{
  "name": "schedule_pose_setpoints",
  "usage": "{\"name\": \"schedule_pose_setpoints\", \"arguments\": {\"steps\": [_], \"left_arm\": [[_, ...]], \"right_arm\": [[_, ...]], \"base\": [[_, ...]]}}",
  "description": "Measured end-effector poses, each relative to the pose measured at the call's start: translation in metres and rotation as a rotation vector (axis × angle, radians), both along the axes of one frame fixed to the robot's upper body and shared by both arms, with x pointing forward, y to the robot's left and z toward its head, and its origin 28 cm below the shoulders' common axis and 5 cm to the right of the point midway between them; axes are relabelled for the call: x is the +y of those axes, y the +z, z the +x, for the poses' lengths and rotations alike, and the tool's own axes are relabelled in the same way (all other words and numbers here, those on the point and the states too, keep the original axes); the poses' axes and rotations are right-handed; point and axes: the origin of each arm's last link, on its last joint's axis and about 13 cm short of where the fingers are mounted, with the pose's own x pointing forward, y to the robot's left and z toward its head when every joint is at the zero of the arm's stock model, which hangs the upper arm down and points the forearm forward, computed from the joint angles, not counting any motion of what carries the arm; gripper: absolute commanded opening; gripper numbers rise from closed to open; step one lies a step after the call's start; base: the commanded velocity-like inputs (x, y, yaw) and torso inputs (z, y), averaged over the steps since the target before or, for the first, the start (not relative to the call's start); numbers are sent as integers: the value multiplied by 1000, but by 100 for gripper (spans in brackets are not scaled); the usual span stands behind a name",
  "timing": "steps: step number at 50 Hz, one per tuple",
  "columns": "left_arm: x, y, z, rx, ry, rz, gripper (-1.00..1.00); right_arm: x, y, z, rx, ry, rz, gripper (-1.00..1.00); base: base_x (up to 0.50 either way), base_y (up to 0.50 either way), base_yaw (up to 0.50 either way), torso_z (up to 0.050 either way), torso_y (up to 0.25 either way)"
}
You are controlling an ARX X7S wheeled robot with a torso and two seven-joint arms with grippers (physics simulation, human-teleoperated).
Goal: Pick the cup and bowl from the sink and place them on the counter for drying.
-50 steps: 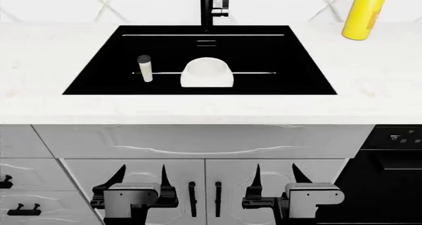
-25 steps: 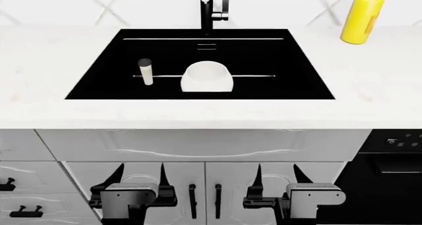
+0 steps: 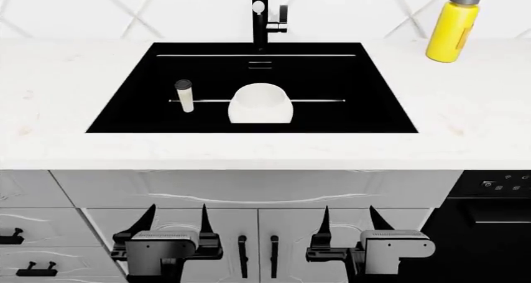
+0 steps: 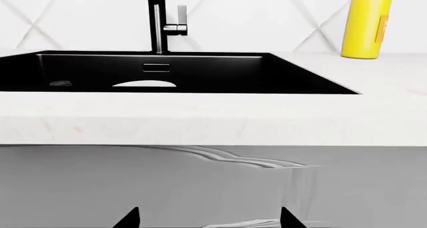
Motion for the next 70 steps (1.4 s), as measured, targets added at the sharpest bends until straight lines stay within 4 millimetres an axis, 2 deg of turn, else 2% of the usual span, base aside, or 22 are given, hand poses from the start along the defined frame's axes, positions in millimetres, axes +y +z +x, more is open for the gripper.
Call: {"name": "schedule_pose_setpoints", "arguments": {"steps": [11, 30, 34, 41, 49, 57, 65, 70], "left_arm": [[0, 0, 0, -7, -1, 7, 100], [2, 2, -2, -14, 18, 7, 100], [2, 6, 0, -13, 6, 15, 100], [8, 31, 6, 15, -44, 17, 100], [19, 87, 21, 6, -80, 0, 100], [28, 140, 40, 10, -139, 16, 100], [35, 175, 53, 55, -150, 29, 100], [40, 194, 58, 65, -151, 43, 100]], "right_arm": [[0, 0, 0, 1, -1, 1, 100], [0, 0, 0, 3, -2, -3, 100], [-3, 5, 0, 11, 2, -26, 100], [-22, 42, 9, 4, 0, -27, 100], [-46, 101, 18, -5, 11, -3, 100], [-56, 158, 38, 7, 76, -12, 100], [-64, 199, 52, 31, 106, -11, 100], [-69, 218, 56, 44, 112, -13, 100]], "base": [[0, 0, 0, 50, 0], [0, 0, 0, 0, 0], [0, 0, 0, 0, 0], [0, 0, 0, 0, 0], [0, 0, 0, 0, 0], [0, 0, 0, 0, 0], [0, 0, 0, 0, 0], [0, 0, 0, 0, 0]]}}
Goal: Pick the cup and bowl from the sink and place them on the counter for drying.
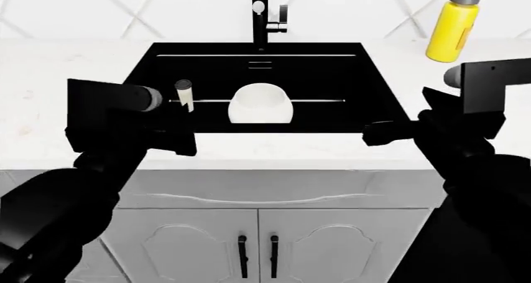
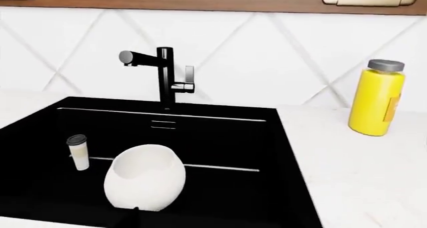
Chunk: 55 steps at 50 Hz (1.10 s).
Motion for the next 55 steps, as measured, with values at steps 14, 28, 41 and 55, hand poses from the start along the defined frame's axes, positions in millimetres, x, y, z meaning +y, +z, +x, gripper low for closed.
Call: {"name": "schedule_pose_setpoints", "arguments": {"steps": [14, 28, 41, 55], "left_arm": [[10, 20, 2, 41, -8, 15, 100], [13, 20, 3, 71, -7, 25, 100], [14, 19, 3, 79, -8, 36, 100], [17, 17, 2, 85, -8, 45, 100]], "right_arm": [[-6, 9, -3, 36, 9, -33, 100], [-7, 7, -6, 54, 5, -43, 100], [-7, 8, -9, 63, 1, -41, 100], [-8, 7, -9, 77, -9, -34, 100]], "base": [[334, 0, 0, 0, 0], [500, 0, 0, 0, 0], [500, 0, 0, 0, 1], [480, 0, 0, 0, 1]]}}
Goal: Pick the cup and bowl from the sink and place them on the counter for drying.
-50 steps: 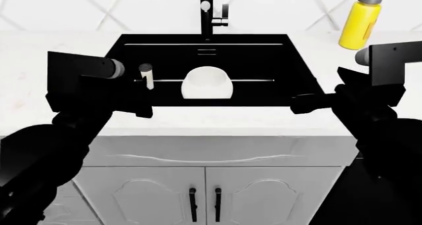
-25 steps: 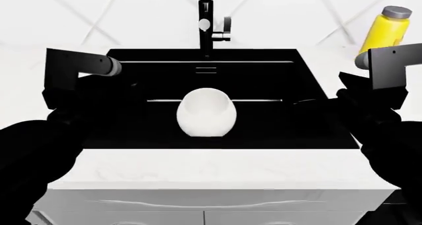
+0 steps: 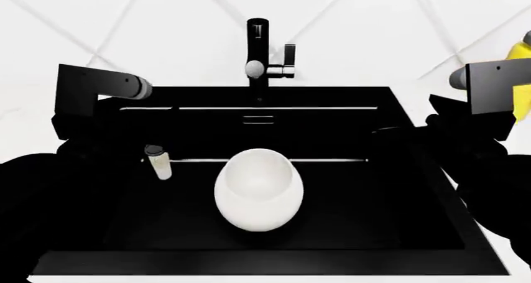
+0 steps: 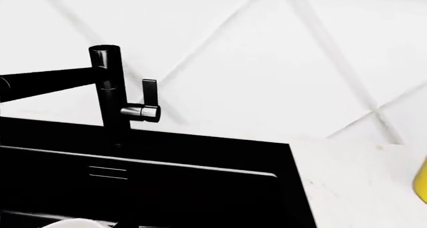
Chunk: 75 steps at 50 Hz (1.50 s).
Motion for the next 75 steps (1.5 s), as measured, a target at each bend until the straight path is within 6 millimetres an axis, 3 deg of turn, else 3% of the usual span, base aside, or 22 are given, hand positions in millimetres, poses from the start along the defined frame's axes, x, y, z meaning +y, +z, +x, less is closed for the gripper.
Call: {"name": "schedule_pose_setpoints", "arguments": {"steps": [17, 30, 50, 75], "left_arm": [[0, -1, 1, 7, 2, 7, 100], [1, -7, -1, 28, 6, 8, 100], [1, -33, -5, 91, 19, 15, 100], [3, -44, -10, 108, 31, 19, 100]], "right_arm": [[0, -3, -1, 19, -2, 4, 100], [5, -6, 2, 94, 23, 1, 100], [38, -35, 18, 362, 166, -54, 100], [73, -67, 53, 560, 273, -98, 100]], "base": [[400, 0, 0, 0, 1], [45, 0, 0, 0, 0], [0, 0, 0, 0, 0], [0, 0, 0, 0, 0]]}}
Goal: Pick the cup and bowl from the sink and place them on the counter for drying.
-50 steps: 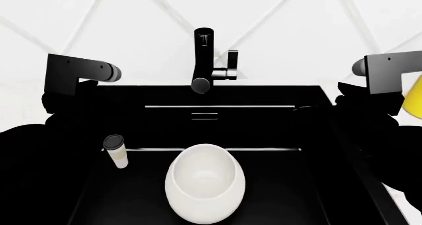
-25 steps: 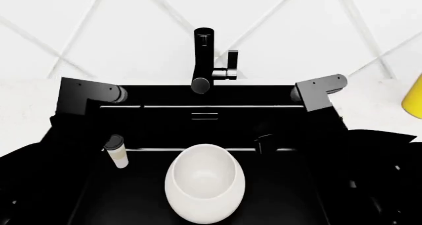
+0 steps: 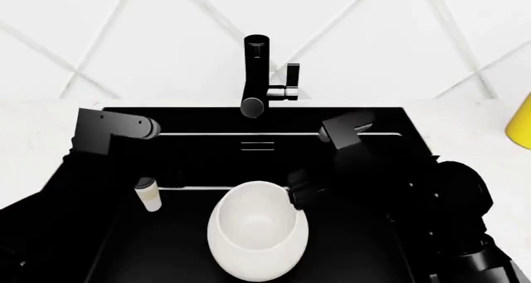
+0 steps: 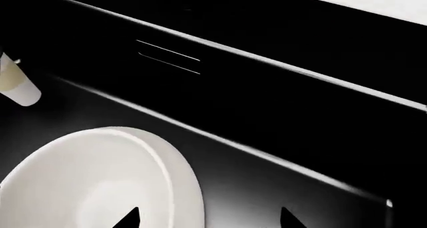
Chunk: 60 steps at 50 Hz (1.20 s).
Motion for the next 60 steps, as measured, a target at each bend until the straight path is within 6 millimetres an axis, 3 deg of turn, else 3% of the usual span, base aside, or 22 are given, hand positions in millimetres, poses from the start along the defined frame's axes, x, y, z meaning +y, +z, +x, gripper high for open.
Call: {"name": "schedule_pose_setpoints", "arguments": {"steps": [31, 53, 54, 60], "left_arm": [[2, -9, -4, 11, 10, -3, 100], [3, -11, -6, 15, 18, -2, 100], [3, -11, -6, 15, 18, -2, 100], [3, -12, -7, 15, 19, -2, 100]], "right_arm": [[20, -56, 21, 119, 44, -29, 100], [22, -80, 26, 167, 40, -9, 100], [22, -80, 27, 168, 40, -8, -100], [23, -82, 26, 163, 36, -10, -100]], "base": [[0, 0, 0, 0, 0], [0, 0, 0, 0, 0], [0, 0, 0, 0, 0], [0, 0, 0, 0, 0]]}}
